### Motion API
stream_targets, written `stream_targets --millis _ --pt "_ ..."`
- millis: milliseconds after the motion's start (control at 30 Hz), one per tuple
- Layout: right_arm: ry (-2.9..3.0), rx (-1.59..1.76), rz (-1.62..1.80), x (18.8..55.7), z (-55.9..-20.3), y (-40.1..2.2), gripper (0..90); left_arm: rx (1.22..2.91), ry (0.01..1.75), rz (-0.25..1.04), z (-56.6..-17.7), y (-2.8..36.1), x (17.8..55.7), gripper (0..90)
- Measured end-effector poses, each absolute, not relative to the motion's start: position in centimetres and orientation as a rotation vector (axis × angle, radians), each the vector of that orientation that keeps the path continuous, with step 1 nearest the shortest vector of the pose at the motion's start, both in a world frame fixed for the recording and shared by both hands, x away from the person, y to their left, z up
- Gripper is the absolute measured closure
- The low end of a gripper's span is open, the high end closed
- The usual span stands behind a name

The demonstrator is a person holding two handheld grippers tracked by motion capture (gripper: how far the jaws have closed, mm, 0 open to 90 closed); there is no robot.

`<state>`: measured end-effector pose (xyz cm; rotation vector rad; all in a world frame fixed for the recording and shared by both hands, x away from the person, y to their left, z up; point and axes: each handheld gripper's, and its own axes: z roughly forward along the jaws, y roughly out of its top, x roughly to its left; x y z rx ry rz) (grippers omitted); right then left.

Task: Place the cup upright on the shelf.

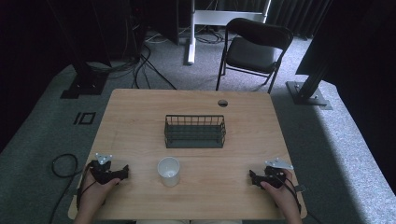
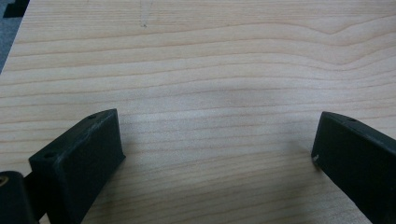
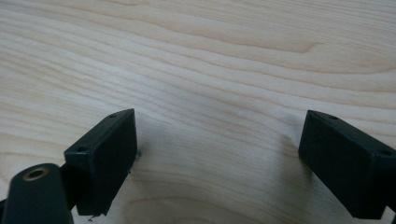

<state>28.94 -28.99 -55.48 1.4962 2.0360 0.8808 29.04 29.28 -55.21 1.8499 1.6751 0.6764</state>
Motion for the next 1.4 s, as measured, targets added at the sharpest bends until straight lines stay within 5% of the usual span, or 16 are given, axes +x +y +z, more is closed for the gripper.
stream_targets --millis 1400 --pt "2.113 1.383 0.960 29.20 -55.10 -28.34 10.8 1.850 1.675 0.677 -55.22 29.27 29.06 2.1"
